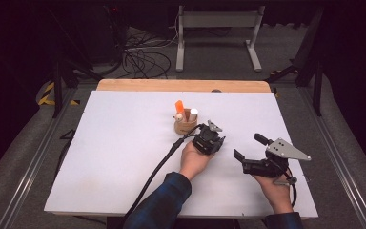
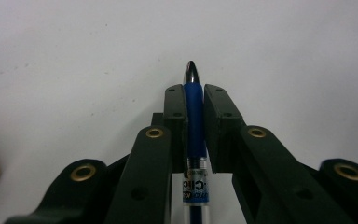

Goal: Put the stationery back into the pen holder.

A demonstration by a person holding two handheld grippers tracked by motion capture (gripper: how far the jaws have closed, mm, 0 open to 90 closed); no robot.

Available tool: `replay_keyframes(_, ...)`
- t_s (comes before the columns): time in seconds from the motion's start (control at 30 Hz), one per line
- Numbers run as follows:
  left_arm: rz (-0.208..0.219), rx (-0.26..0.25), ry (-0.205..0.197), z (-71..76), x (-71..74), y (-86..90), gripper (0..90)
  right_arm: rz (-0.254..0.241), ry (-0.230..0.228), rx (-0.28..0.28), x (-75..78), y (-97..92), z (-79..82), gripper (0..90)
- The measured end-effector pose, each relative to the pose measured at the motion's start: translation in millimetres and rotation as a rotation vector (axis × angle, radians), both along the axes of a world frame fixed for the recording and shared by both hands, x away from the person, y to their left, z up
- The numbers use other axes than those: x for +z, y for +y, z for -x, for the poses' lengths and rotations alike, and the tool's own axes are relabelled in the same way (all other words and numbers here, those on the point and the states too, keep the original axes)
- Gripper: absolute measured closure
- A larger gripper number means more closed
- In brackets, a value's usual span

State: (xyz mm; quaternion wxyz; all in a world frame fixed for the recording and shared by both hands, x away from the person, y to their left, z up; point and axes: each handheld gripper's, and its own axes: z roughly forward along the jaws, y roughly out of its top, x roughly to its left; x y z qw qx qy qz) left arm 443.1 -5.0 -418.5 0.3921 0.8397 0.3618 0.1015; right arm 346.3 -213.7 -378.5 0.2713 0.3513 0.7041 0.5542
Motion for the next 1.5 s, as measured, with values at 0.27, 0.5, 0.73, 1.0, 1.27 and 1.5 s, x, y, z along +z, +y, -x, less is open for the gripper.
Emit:
replay_keyframes(0.27, 0.067, -0.053, -0.026, 4.5, 12.4, 9.2, 80.7, 0.019, 0.016, 0.014, -4.4, 4.3, -1.4, 11.0)
replay_keyframes(0.5, 0.159, -0.095, -0.062, 10.8, 25.7, 19.6, 80.7, -0.001, 0.069, 0.042, -11.9, 10.6, -5.5, 22.4)
replay_keyframes(0.73, 0.218, -0.140, -0.124, 20.3, 38.6, 30.1, 80.7, -0.008, 0.119, 0.070, -17.2, 18.5, -8.5, 32.3)
replay_keyframes(1.0, 0.273, -0.165, -0.168, 29.0, 41.8, 40.8, 80.6, -0.029, 0.155, 0.139, -21.9, 35.3, -11.5, 41.6)
replay_keyframes(1.27, 0.321, -0.198, -0.198, 37.3, 42.9, 48.0, 80.6, -0.101, 0.203, 0.187, -22.4, 50.6, -13.8, 48.8)
replay_keyframes(1.5, 0.345, -0.220, -0.224, 41.7, 42.2, 50.3, 80.6, -0.158, 0.240, 0.209, -24.8, 57.9, -17.3, 53.6)
